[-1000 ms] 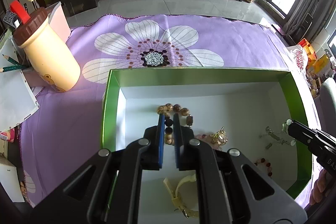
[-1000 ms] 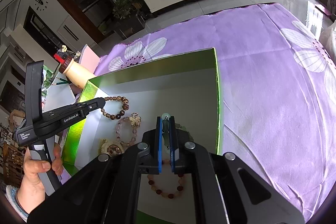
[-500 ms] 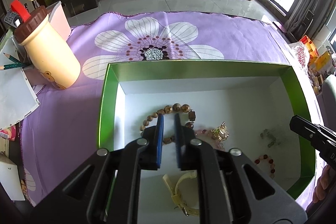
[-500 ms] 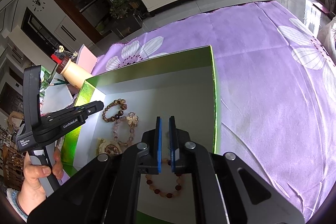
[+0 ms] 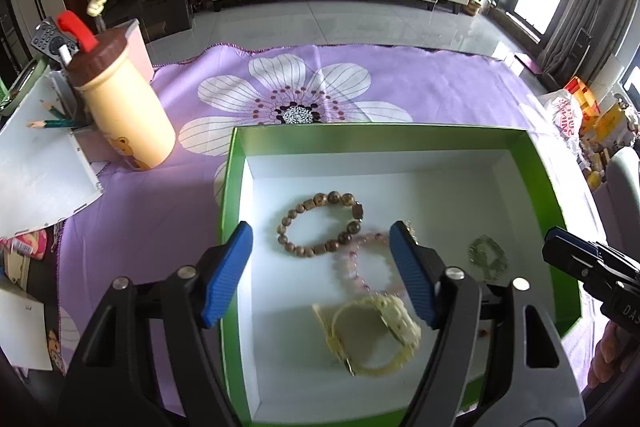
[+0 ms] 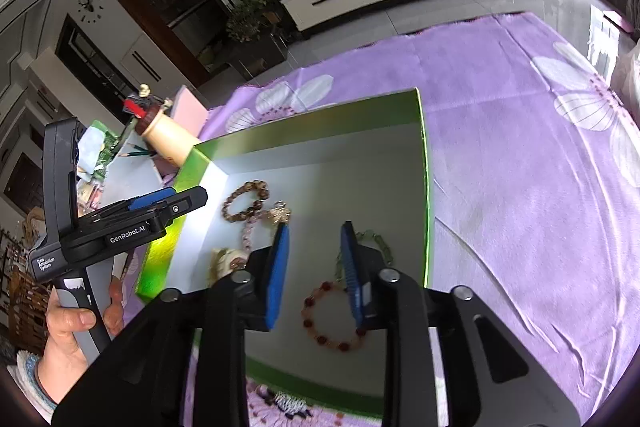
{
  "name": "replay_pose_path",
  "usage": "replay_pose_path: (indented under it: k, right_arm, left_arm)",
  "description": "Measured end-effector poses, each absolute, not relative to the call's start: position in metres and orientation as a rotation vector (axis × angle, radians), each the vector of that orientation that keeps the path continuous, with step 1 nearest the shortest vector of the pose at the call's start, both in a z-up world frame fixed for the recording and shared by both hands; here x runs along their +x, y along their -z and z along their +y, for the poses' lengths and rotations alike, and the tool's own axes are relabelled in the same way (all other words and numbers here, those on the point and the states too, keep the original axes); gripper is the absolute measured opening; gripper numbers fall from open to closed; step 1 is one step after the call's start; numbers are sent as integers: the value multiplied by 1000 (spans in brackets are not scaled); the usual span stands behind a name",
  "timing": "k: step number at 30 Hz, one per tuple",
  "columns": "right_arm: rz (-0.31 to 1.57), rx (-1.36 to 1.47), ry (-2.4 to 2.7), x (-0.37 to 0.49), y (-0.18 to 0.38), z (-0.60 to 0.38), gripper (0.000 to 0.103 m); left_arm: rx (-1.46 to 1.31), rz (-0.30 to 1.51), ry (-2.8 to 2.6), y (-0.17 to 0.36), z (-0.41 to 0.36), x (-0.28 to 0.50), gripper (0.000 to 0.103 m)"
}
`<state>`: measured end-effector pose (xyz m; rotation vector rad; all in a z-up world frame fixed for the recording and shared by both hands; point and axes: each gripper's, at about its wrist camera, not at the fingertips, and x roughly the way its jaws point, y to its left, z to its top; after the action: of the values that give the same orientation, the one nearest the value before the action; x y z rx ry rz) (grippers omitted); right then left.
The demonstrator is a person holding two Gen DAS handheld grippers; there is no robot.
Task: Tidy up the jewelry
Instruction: 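Lower both bracelets into the green box and open both tools, then move both open tools back over the jewelry on the tablecloth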
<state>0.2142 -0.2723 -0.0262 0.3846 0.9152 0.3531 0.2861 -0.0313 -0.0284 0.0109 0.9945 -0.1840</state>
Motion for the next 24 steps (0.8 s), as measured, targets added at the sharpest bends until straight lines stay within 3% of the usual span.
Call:
replay_pose_path:
  k: [2, 7, 12, 19, 24]
  right_arm:
    - [896, 379, -357, 203, 19, -273, 38]
    - [869, 370, -368, 174, 7, -276, 45]
    - [864, 335, -366, 141, 2, -274, 48]
    - [869, 272, -359, 95, 3, -266, 60]
    - [883, 242, -351, 70, 8, -261, 60]
  left_arm:
    - [5, 979, 187, 22, -28, 277, 81]
    - [3, 941, 206, 5, -19, 241, 92]
    - [2, 902, 220, -8, -6, 199, 100]
    - [-28, 897, 225, -7, 11, 149, 101]
    - [-78, 872, 297, 0, 19, 117, 101]
